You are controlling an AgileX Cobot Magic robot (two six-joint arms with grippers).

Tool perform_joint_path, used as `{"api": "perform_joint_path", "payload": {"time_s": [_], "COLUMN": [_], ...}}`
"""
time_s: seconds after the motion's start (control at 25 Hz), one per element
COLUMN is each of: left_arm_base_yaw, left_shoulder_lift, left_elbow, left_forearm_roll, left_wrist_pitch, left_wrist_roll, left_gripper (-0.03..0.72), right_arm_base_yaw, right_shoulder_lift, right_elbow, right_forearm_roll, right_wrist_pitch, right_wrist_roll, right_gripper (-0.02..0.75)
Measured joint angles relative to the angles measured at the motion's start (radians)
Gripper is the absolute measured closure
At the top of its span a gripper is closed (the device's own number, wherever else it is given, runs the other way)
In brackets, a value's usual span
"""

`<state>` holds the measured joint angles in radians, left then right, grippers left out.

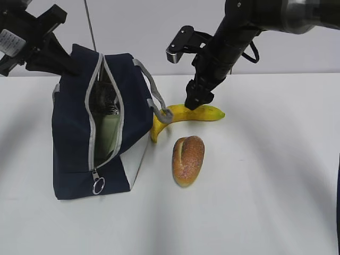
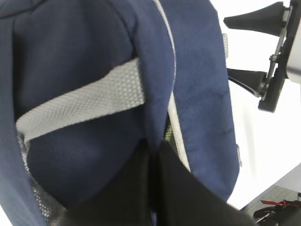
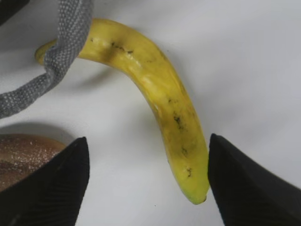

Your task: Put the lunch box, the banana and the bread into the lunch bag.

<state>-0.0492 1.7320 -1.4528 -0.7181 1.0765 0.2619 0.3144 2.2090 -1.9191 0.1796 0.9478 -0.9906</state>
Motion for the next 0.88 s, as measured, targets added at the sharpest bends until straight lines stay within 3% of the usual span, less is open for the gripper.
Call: {"api": "perform_joint_path", "payload": {"time_s": [0.32, 0.6, 0.88], "left_arm_base_yaw": [0.000, 0.000, 0.000], "left_shoulder_lift": [0.000, 0.000, 0.000], "left_elbow": [0.000, 0.000, 0.000], "left_forearm_roll": [0.001, 0.001, 0.001], "left_wrist_pitch": [0.000, 0.001, 0.001], "left_wrist_roll": [0.000, 0.000, 0.004], "left_gripper": [0.688, 0.688, 0.688], "right_arm_base_yaw": [-0.007, -0.040, -0.063], "right_shoulder_lift": [0.024, 0.082, 0.122], "right_elbow": [-0.053, -0.183, -0.192], "right_forearm_roll": [0.009, 0.051, 0.079], "right_wrist_pitch": [0.009, 0.041, 0.120], "right_wrist_roll": [-0.024, -0.053, -0.161], "right_gripper": [0.216, 0.222, 0.225]}}
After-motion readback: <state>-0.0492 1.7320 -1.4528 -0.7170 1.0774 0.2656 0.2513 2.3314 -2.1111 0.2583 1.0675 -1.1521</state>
